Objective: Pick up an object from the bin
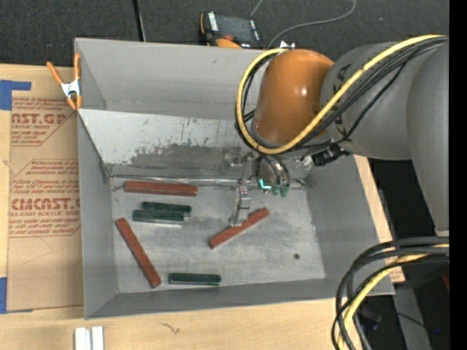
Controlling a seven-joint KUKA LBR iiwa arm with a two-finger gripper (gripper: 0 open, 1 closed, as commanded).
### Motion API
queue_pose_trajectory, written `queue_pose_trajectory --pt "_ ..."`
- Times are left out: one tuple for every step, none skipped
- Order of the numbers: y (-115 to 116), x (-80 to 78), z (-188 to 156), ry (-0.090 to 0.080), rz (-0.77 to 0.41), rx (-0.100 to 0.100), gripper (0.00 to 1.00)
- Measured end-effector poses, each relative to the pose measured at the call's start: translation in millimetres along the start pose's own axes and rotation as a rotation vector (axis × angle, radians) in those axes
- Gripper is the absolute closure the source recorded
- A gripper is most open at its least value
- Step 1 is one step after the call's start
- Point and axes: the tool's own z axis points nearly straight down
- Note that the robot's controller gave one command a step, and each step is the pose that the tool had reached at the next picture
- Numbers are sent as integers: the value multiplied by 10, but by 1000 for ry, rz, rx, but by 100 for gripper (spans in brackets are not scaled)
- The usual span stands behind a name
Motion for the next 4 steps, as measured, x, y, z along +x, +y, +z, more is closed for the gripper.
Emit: queue_pose_trajectory --pt "-396 313 959 2 -72 2 0" --pt "-375 281 904 -6 -73 0 100" --pt "-442 669 118 -9 -338 2 100" --pt "-421 692 -694 -15 -336 3 100"
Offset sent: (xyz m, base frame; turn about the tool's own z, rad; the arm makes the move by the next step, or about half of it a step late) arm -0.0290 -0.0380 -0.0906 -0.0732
